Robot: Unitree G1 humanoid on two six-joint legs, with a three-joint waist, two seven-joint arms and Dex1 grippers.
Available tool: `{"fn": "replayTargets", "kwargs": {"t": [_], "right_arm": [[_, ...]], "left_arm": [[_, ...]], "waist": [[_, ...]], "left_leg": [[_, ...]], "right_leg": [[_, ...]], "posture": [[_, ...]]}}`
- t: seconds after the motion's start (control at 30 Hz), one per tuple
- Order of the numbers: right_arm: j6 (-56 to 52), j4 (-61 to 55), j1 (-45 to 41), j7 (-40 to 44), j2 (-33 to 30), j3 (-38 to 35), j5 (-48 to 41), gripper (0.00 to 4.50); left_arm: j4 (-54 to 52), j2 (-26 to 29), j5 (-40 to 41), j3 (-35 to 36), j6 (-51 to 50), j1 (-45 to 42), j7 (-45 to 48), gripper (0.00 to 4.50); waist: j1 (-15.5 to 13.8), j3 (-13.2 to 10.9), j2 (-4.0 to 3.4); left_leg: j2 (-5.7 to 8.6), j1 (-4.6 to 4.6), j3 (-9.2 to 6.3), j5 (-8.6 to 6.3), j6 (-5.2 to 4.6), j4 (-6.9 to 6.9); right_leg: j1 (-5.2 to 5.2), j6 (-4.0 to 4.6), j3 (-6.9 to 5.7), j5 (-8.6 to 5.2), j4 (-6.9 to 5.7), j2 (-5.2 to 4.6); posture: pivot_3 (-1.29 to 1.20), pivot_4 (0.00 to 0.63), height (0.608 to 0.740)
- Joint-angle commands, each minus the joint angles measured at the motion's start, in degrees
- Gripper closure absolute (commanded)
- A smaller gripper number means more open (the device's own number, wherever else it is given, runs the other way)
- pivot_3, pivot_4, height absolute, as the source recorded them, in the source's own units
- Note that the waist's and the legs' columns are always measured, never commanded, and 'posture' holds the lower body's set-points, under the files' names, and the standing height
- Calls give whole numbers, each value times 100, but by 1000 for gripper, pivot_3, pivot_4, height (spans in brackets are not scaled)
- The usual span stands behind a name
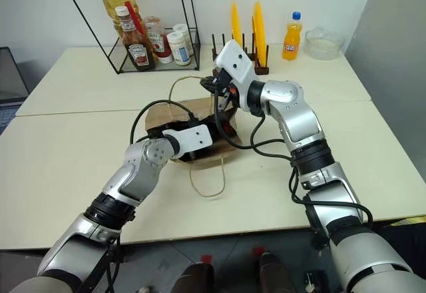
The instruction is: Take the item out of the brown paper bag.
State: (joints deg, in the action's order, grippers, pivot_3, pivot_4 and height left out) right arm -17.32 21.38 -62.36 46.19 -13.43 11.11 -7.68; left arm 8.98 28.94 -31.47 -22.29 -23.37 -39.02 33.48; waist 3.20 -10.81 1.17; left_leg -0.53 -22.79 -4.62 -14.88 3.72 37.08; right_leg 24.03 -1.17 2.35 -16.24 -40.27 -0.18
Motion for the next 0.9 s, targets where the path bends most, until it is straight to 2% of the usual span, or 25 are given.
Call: {"fn": "replayTargets", "kwargs": {"t": [0.03, 0.07, 0.1, 0.23, 0.4, 0.53, 0.63, 0.8, 0.9], "right_arm": [[50, -245, -58, 6, -46, -86, 9, 4500], [50, -245, -59, 2, -44, -87, 9, 4500], [50, -247, -60, -2, -43, -88, 10, 4500], [49, -242, -71, -21, -43, -95, 16, 4500], [50, -250, -56, -32, -77, -111, 28, 4500], [81, -194, -76, -37, -85, -111, 44, 4500], [120, -140, -98, -31, -107, -118, 54, 4500], [163, -88, -98, 0, -133, -121, 63, 4500], [185, -56, -104, 19, -144, -126, 66, 4500]], "left_arm": [[412, -107, -77, -46, -151, -300, 60, 25], [495, -151, -67, -50, -147, -369, 63, 25], [545, -183, -59, -44, -139, -411, 58, 422], [578, -194, -29, -6, -69, -431, 94, 1293], [313, -125, 111, 117, 76, -274, 147, 1293], [-336, -253, 716, 385, 131, -27, 450, 1293], [-1244, -274, 1363, 722, -21, 323, 848, 1293], [-2373, -149, 2313, 1159, -350, 680, 1427, 1293], [-2860, 165, 2721, 1162, -439, 926, 1883, 1293]], "waist": [[2, 0, 0], [2, 0, 0], [2, 0, 0], [5, 0, 0], [5, 0, 0], [-1, 0, 0], [-1, 0, 0], [-1, 0, 0], [2, 0, 0]], "left_leg": [[3, 0, 1, 0, 0, 2], [3, 0, 0, 0, 0, 2], [4, 0, 0, 0, 0, 2], [1, 0, 0, 0, 0, 1], [0, 0, 0, 0, 1, 2], [-6, -2, -1, 0, 1, 0], [-8, -5, -1, 1, 1, 0], [-10, -6, 0, 0, 1, 1], [-9, -6, 0, 0, 0, 1]], "right_leg": [[0, 0, 1, 0, -1, 0], [0, 0, 1, 0, -3, 0], [0, 0, 0, 0, -3, 0], [3, 0, 1, 0, -5, 0], [3, 0, 2, 0, -5, -2], [4, 0, 2, 0, -5, -5], [5, 0, 2, 0, -4, -9], [5, 0, 2, 0, -2, -13], [4, 0, 1, 0, -1, -13]], "posture": [[0, 150, 740], [0, 150, 740], [0, 150, 740], [0, 150, 740], [0, 150, 740], [0, 150, 740], [0, 150, 740], [0, 150, 740], [0, 150, 740]]}}
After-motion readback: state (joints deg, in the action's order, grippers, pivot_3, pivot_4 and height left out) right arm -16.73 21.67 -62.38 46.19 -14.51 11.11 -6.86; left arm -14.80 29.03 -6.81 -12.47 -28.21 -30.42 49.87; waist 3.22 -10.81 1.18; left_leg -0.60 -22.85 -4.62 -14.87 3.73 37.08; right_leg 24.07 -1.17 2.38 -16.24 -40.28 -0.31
